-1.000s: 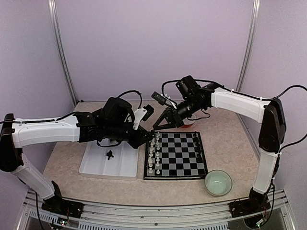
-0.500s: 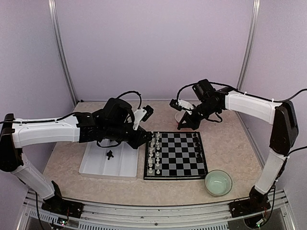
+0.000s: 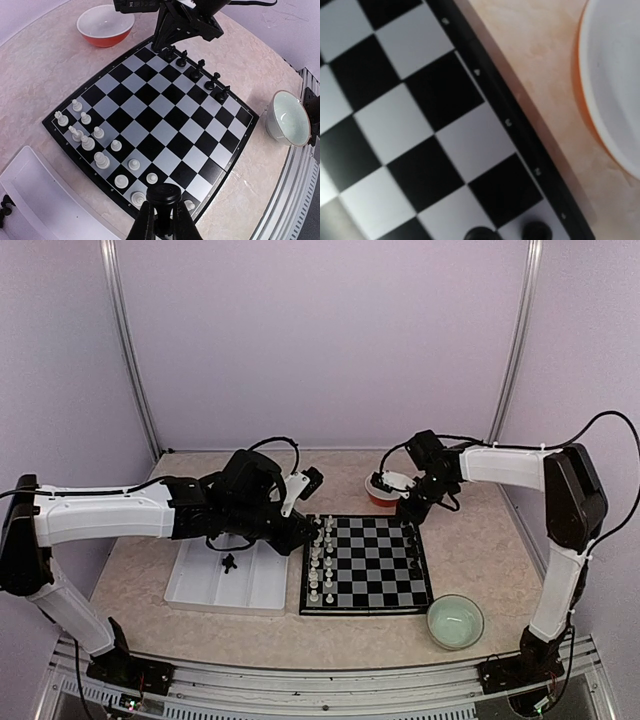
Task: Set up the chess pieces on the board
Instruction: Place the pawn at a7, then pass from the left arm to the right
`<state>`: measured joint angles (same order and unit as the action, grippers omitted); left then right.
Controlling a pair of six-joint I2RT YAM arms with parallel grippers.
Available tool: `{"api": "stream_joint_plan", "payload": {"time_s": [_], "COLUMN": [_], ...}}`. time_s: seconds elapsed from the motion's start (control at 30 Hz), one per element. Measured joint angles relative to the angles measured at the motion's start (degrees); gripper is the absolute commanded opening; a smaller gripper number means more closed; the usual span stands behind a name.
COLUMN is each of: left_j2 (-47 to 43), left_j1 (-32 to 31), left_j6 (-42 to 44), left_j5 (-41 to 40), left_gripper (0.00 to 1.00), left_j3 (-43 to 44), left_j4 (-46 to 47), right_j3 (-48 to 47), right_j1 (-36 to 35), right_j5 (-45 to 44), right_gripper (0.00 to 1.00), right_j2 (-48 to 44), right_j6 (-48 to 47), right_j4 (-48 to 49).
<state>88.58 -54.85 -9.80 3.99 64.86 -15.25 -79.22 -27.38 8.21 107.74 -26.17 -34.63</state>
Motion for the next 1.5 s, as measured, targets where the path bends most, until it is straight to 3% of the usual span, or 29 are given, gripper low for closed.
{"api": "stream_joint_plan", "payload": {"time_s": [0.6, 0.83, 1.03, 1.5], "left_j2": [0.0, 0.13, 0.87, 2.8], "left_j1": [-0.33, -0.33, -0.33, -0.33], "left_j6": [-0.24, -0.24, -0.24, -0.39], "left_j5": [-0.02, -0.02, 0.02, 1.09], "left_gripper": [0.0, 0.0, 0.0, 0.01], "left_j3": [0.0, 0.0, 0.0, 1.03], "left_j4": [-0.24, -0.24, -0.26, -0.85], "right_j3": [-2.75, -3.43, -5.46, -9.7], "right_j1": [0.72, 0.72, 0.72, 0.66], "right_j5": [-0.9, -0.76, -0.5, 7.8], "right_gripper": [0.0, 0.19, 0.24, 0.23], "right_j2": [6.01, 6.49, 6.47, -3.48], "right_j6": [0.04, 0.07, 0.2, -3.43], "right_j4": [2.25, 2.01, 0.44, -6.8]}}
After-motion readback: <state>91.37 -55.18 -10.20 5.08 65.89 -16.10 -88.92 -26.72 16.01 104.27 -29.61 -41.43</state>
